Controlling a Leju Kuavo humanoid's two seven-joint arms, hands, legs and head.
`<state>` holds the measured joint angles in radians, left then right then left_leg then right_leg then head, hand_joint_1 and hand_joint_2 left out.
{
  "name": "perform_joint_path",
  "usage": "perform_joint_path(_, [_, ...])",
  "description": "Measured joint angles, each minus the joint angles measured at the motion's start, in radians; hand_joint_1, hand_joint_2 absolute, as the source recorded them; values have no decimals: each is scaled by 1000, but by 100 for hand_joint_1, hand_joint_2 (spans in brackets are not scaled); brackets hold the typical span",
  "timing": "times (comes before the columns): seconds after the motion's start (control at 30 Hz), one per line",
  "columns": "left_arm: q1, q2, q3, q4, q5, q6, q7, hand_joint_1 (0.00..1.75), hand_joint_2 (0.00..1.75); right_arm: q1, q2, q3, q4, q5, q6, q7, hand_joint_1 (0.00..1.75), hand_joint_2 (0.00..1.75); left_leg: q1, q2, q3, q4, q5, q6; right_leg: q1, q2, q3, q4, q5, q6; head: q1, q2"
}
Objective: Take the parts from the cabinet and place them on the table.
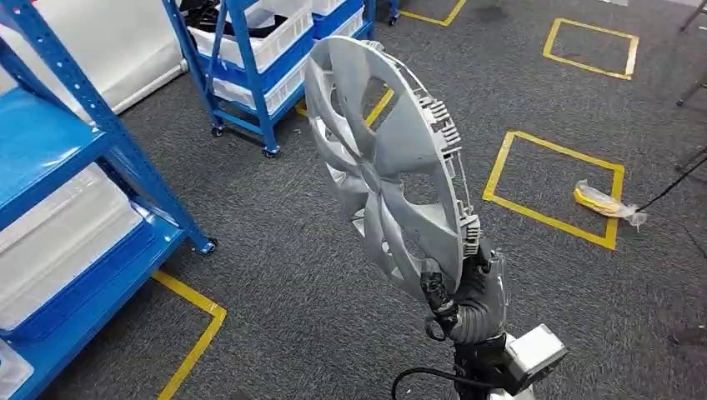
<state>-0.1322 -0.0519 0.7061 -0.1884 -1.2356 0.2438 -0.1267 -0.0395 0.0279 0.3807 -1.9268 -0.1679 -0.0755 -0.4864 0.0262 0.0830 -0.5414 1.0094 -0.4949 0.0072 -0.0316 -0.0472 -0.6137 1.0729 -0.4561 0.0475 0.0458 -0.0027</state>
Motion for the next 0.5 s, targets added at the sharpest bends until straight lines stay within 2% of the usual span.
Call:
perform_joint_path(0.03, [0, 1, 3, 0, 8, 3, 13, 0, 175, -11, 0, 0, 3, -1, 3, 2, 175, 175, -5, 9, -2, 4, -4, -10, 18, -22, 5, -14, -21, -6, 2, 0])
perform_joint_path(0.07, [4, 1, 6, 0, 8, 5, 25, 0, 175, -17, 0, 0, 5, -3, 8, 2, 175, 175, -8, 17, 0, 5, -7, -17, 14, -7, 1, -16, -16, -22, -2, 0])
perform_joint_path(0.13, [4, -2, 13, 0, 9, 12, 38, 0, 175, -24, -1, 0, 10, -8, 12, 5, 175, 175, -5, 34, 8, 0, -6, -29, 22, 11, -2, -14, -18, -34, -1, 0])
perform_joint_path(0.17, [6, -4, 16, 0, 10, 14, 49, 0, 175, -27, -1, -1, 11, -11, 13, 6, 175, 175, -4, 43, 12, 0, -8, -34, 17, 22, -3, -18, -16, -42, -1, 0])
perform_joint_path(0.2, [9, -6, 19, 0, 13, 16, 59, 0, 175, -29, -1, -1, 11, -13, 13, 8, 175, 175, 2, 22, 9, 9, -23, -41, 12, 32, 3, -24, -12, -51, -2, 0])
perform_joint_path(0.23, [15, -6, 22, 0, 17, 19, 65, 0, 175, -34, -1, -1, 13, -14, 13, 9, 175, 175, 3, -22, -5, 43, -50, -39, 13, 38, 3, -25, -12, -58, -1, 0])
perform_joint_path(0.27, [24, -6, 25, 0, 18, 23, 69, 0, 175, -39, -1, -1, 17, -15, 13, 10, 175, 175, 3, -49, -36, 108, -87, -36, 14, 47, 2, -24, -11, -64, -3, 0])
perform_joint_path(0.3, [31, -6, 27, 0, 18, 24, 74, 0, 175, -40, -1, -1, 21, -18, 15, 10, 175, 175, 0, -65, -79, 199, -127, -35, 17, 59, 2, -24, -11, -66, -3, 0])
perform_joint_path(0.33, [41, -8, 28, 0, 19, 25, 78, 0, 175, -40, -1, -2, 24, -18, 15, 10, 175, 175, -1, -72, -116, 270, -148, -33, 21, 72, 2, -24, -12, -70, -3, 0])
perform_joint_path(0.37, [50, -8, 30, 0, 19, 26, 83, 0, 175, -40, -1, -1, 29, -21, 15, 10, 175, 175, -2, -74, -143, 313, -150, -31, 26, 87, 2, -22, -12, -72, -3, 0])
perform_joint_path(0.4, [57, -8, 32, 0, 19, 26, 84, 0, 175, -39, -1, -1, 34, -24, 16, 10, 175, 175, -4, -75, -147, 308, -129, -26, 29, 103, 3, -21, -13, -73, -3, 0])
perform_joint_path(0.43, [61, -8, 35, 0, 19, 29, 83, 0, 175, -39, -2, -2, 37, -29, 16, 10, 175, 175, -6, -79, -132, 256, -84, -18, 32, 120, 4, -19, -13, -73, -3, 0])
perform_joint_path(0.47, [61, -8, 36, 0, 19, 31, 81, 0, 175, -39, -2, -2, 40, -33, 18, 9, 175, 175, -9, -88, -104, 181, -35, -10, 34, 132, 4, -19, -13, -74, -3, 0])
perform_joint_path(0.5, [61, -8, 39, 0, 19, 32, 79, 0, 175, -40, -2, -2, 43, -35, 20, 8, 175, 175, -13, -120, -72, 94, 13, 0, 34, 144, 4, -18, -13, -73, -3, 0])
